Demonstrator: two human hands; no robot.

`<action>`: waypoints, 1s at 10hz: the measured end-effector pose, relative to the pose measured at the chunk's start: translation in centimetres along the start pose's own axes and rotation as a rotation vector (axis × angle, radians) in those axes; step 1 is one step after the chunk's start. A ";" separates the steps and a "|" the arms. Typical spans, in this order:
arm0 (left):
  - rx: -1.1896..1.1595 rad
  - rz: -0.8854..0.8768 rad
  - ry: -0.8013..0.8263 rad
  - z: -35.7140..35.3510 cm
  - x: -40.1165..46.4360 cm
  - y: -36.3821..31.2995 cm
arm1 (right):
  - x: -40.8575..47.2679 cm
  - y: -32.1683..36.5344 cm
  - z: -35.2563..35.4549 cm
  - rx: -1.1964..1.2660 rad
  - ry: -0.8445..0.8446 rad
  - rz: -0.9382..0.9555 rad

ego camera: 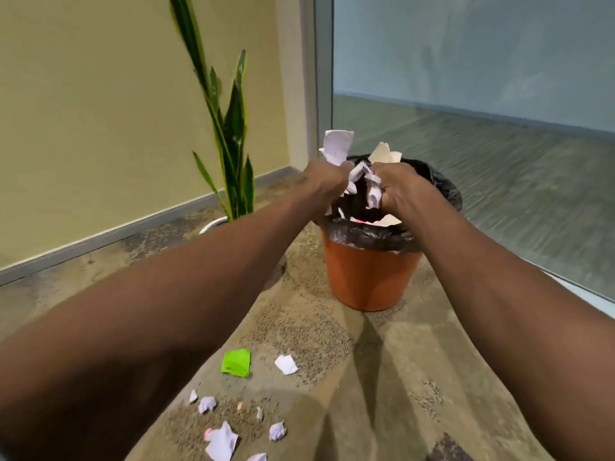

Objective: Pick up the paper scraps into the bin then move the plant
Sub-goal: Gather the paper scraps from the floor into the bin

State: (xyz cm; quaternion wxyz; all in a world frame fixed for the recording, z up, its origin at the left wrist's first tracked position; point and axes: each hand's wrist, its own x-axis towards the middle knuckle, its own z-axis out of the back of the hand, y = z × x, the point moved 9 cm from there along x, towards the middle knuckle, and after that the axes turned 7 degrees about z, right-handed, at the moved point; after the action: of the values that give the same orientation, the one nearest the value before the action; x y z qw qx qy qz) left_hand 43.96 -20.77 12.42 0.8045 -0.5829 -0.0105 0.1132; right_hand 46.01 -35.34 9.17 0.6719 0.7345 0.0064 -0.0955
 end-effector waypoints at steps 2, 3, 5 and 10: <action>0.022 0.245 0.431 -4.7 1.1 -0.5 | 1.5 -1.0 -0.6 0.243 0.008 -0.070; -0.077 0.180 0.383 -4.3 1.0 -0.5 | 1.4 -1.5 -0.4 0.296 -0.034 -0.037; -0.593 0.075 0.175 0.6 0.1 1.4 | -0.7 1.7 0.8 -0.183 -0.306 0.419; 0.601 -0.304 0.074 7.4 -20.8 31.5 | -13.8 -26.1 -9.9 -1.225 0.685 0.121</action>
State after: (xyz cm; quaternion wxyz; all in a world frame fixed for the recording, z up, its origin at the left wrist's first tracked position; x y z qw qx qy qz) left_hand 17.30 -8.65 -12.42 0.9478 -0.3154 -0.0342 -0.0313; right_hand 30.21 -21.40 -13.77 0.9289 0.2117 0.2292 0.1994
